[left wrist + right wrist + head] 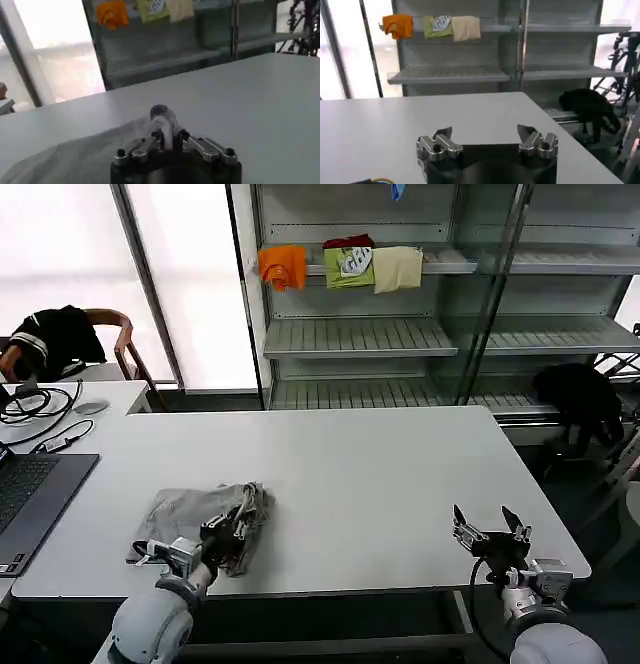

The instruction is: Fold and organize the clothes.

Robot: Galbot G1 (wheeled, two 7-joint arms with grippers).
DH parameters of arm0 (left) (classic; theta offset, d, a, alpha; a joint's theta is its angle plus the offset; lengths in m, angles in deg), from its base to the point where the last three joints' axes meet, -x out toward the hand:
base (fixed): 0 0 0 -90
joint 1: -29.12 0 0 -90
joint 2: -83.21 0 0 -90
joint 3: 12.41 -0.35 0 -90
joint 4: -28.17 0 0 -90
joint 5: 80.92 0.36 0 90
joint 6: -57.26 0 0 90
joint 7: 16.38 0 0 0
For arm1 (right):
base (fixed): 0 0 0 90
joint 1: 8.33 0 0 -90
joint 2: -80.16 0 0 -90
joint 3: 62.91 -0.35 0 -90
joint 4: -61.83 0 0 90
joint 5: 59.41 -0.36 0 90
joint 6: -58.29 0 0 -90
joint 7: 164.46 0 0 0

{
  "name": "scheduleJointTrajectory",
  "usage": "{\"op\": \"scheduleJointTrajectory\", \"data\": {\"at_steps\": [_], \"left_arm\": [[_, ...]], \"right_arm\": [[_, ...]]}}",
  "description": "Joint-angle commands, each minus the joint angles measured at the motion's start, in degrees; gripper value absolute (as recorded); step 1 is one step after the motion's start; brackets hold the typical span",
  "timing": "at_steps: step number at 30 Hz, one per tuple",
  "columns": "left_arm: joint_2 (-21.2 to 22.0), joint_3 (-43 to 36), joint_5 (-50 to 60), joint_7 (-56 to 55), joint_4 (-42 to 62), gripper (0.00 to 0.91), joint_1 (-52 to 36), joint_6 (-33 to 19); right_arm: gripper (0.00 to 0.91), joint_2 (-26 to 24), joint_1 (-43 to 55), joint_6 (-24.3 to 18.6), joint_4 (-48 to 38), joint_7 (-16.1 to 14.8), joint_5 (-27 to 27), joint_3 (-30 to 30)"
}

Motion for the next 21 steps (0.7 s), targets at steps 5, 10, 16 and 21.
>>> {"op": "scheduleJointTrajectory", "data": {"at_steps": [5, 10, 16, 21], "left_arm": [[6.3, -1.6, -19.5, -2.3, -7.1, 0.907, 0.5, -3.8], [1.6, 5.3, -24.4, -5.1, -11.0, 0.907, -2.2, -3.4], [-7.2, 17.3, -27.4, -6.7, -6.5, 0.907, -1.7, -2.4], [-9.4, 22.7, -28.6, -6.3, -1.9, 0.907, 0.5, -1.5]], "right_arm": [[0.907, 0.1, 0.9, 0.0, -1.0, 0.1, 0.4, 1.1], [0.907, 0.0, 2.9, 0.2, -2.3, 0.2, 0.5, 2.3], [0.907, 0.0, 5.2, 0.2, -3.6, 0.2, 0.5, 4.3], [0.907, -0.3, 7.2, 0.1, -5.0, 0.2, 0.3, 5.8]]}}
